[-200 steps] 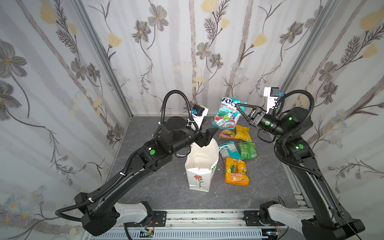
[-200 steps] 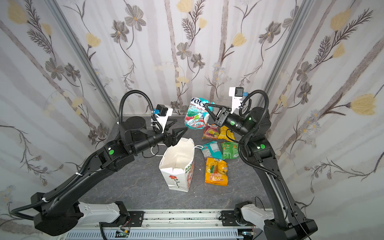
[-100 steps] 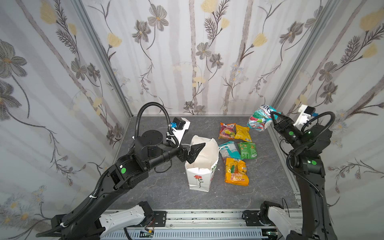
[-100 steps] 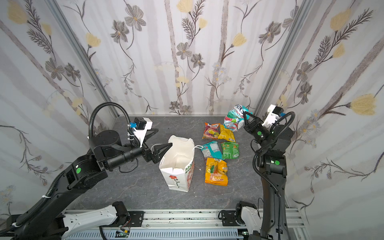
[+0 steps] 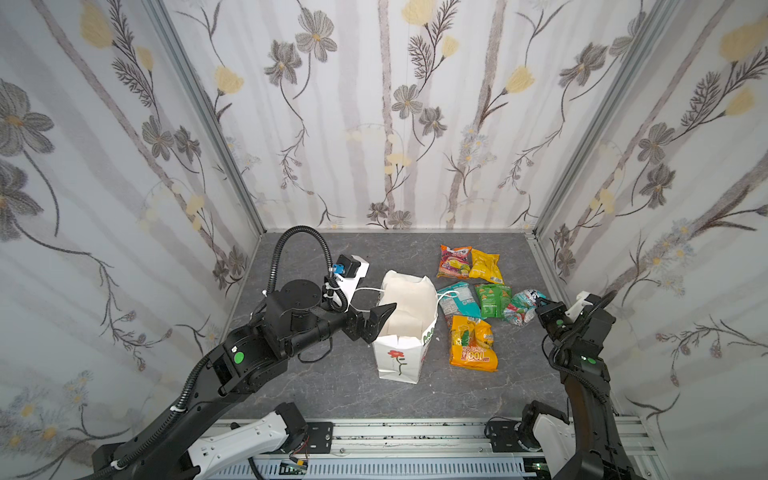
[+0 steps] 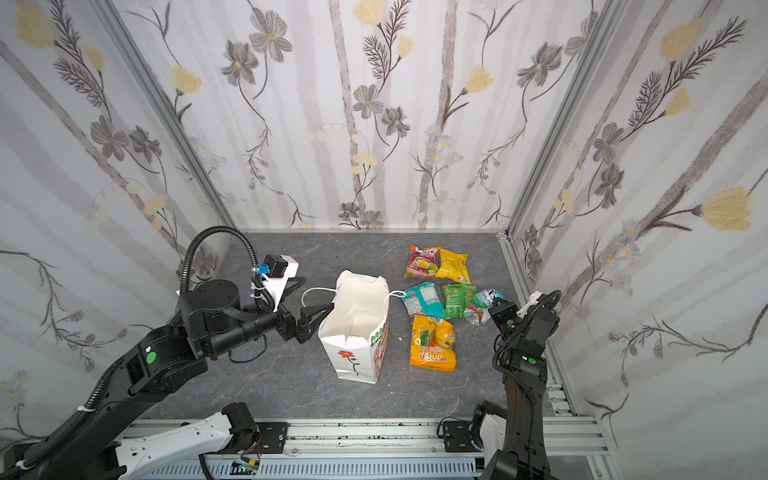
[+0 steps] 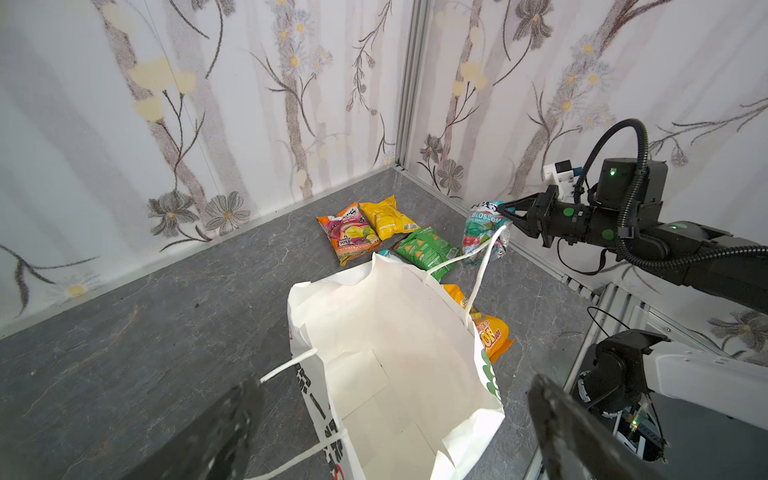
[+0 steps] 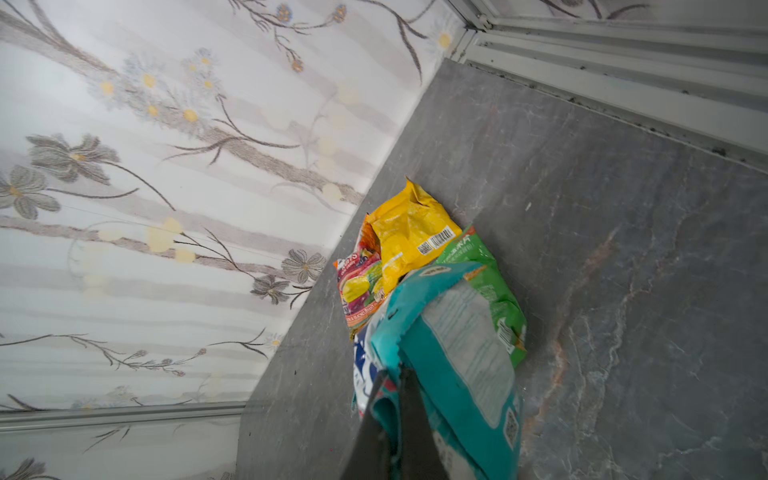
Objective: Take the snacks out of the paper bag
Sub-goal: 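Lower the pack beside the other packs with the right gripper while the left draws back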
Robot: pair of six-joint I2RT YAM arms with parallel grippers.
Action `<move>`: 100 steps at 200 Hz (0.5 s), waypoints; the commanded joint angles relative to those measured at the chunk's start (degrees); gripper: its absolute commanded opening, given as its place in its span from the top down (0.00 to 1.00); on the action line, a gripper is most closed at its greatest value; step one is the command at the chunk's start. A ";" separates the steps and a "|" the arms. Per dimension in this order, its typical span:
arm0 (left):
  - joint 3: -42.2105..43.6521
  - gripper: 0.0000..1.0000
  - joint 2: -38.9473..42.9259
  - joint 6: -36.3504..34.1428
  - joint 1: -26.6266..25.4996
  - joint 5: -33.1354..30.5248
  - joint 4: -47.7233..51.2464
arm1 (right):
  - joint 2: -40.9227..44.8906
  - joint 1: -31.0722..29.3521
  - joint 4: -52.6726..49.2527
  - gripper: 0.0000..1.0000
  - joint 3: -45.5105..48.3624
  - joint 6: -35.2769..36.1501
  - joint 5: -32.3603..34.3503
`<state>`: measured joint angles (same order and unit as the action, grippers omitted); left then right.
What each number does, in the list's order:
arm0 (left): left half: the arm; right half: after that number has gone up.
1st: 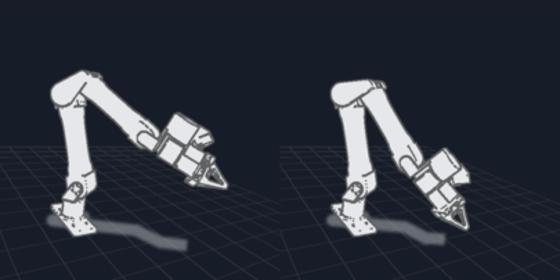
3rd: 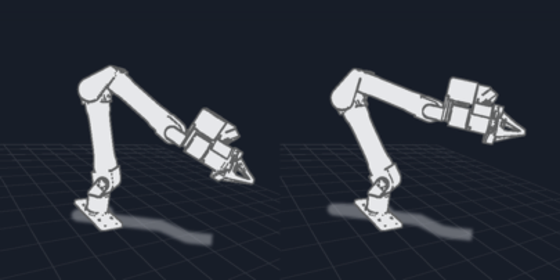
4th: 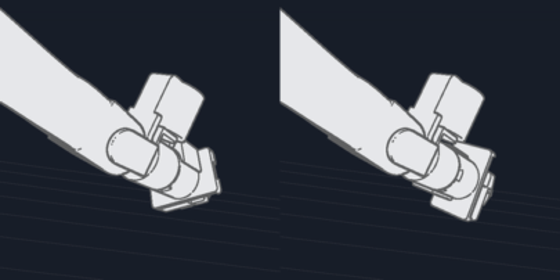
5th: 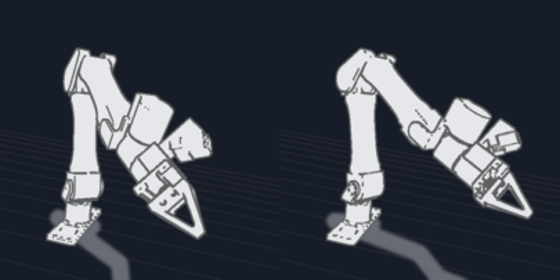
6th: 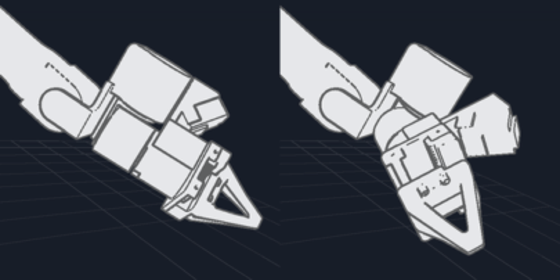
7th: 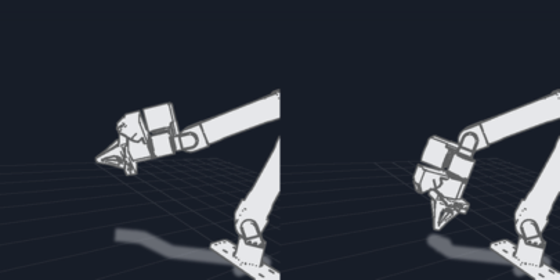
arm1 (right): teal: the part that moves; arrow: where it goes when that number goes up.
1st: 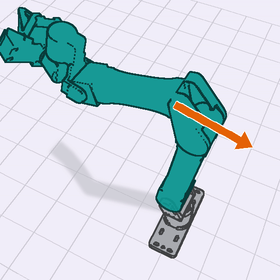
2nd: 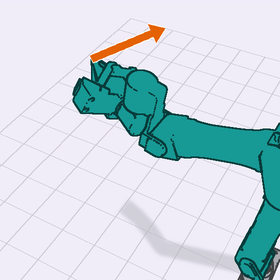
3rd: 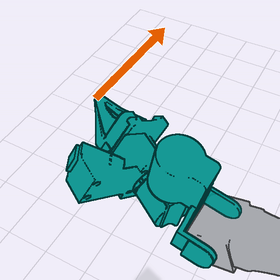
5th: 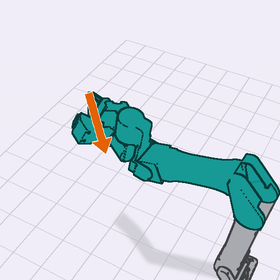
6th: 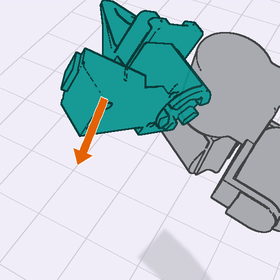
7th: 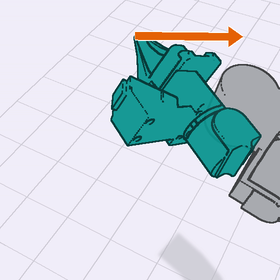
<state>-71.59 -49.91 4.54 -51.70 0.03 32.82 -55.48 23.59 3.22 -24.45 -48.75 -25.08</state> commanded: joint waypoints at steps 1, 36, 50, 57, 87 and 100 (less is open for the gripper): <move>0.36 0.00 0.22 1.27 -0.02 -0.12 -0.56 | 0.06 0.05 6.22 1.00 2.46 1.54 0.32; 0.83 0.00 0.78 1.60 0.03 -1.05 -0.30 | -2.39 0.05 1.50 1.00 1.93 9.84 -2.06; 0.95 0.00 0.94 1.56 0.06 -1.35 -0.13 | -3.84 0.05 -4.87 1.00 -0.71 15.25 -2.43; 1.02 0.00 0.84 1.47 0.07 -1.44 -0.12 | -4.58 0.05 -8.17 1.00 -2.02 17.76 -2.84; 0.26 0.00 -0.58 0.79 0.04 -1.21 0.22 | -5.58 0.05 -16.10 1.00 -3.67 23.81 -5.90; -0.45 0.00 -1.39 0.64 0.08 -0.76 0.40 | -5.74 0.05 -16.53 1.00 -2.57 24.37 -8.48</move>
<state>-70.91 -50.19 5.98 -51.70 -0.45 33.15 -60.80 23.68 -8.45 -27.44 -30.20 -28.40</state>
